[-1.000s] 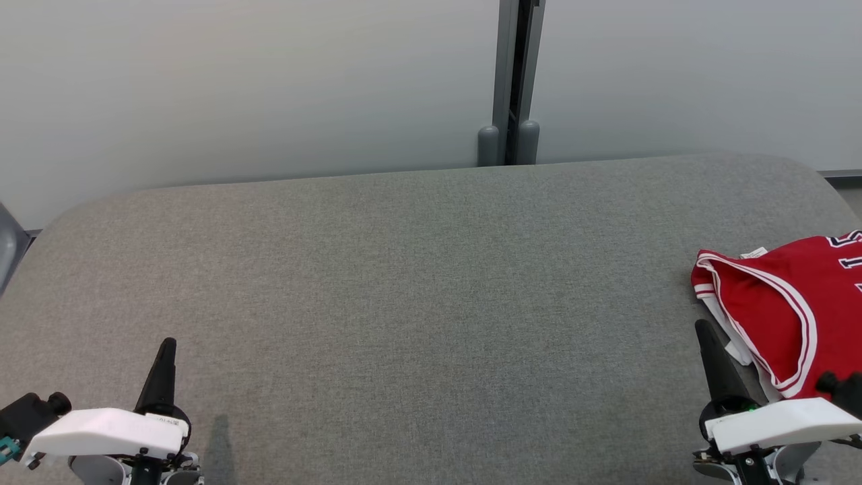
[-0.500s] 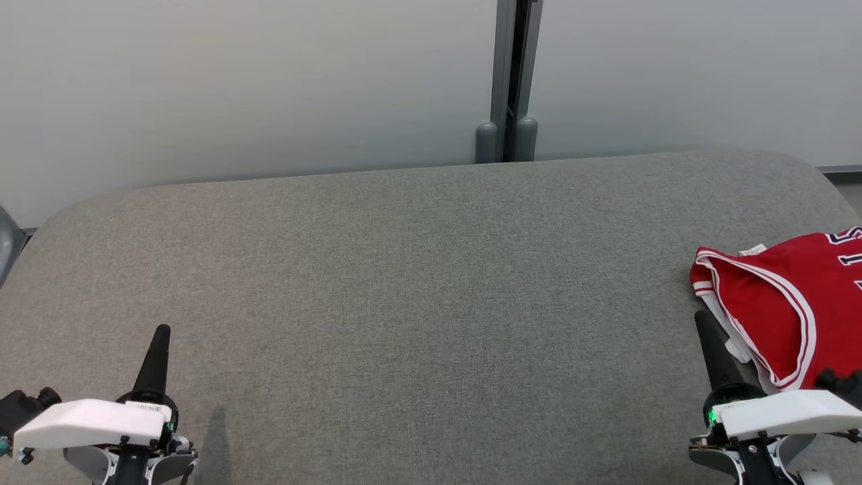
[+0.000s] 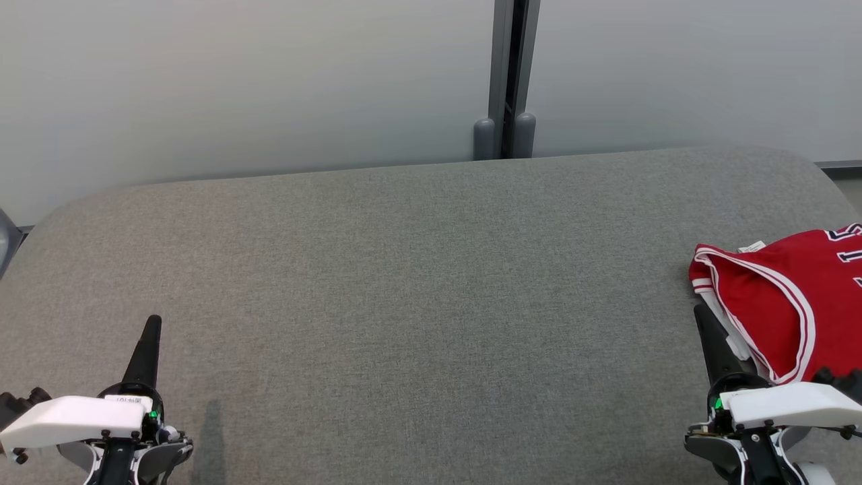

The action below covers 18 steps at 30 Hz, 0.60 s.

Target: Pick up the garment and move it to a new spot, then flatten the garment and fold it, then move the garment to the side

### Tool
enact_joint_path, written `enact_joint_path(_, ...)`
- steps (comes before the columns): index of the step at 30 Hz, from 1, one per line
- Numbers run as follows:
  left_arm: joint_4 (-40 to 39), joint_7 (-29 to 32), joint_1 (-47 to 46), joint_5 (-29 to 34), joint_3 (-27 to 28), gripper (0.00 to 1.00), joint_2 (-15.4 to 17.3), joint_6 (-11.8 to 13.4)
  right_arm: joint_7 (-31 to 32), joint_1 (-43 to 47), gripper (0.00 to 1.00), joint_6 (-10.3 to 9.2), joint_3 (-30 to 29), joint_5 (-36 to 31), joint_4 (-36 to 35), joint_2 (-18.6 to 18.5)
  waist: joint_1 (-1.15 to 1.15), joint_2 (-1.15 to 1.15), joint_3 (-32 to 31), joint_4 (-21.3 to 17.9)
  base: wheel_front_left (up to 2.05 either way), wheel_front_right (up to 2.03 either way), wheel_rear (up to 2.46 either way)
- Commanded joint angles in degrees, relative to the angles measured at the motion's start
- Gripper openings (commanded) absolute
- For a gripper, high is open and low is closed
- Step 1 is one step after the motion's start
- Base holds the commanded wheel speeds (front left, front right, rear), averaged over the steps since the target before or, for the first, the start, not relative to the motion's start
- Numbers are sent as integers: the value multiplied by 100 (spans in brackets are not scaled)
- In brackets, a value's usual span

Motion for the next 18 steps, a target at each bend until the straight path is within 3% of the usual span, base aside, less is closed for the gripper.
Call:
enact_joint_path(1,-13,34,-172,-82,61,0,6,-65,-37,-127,0,1,-1,121,-2,-53,0,0,2,-1,0,0,0)
enact_joint_path(18,120,261,-313,-716,338,0,-118,-216,-43,-283,0,1,37,937,196,-60,0,0,49,-28,0,0,0)
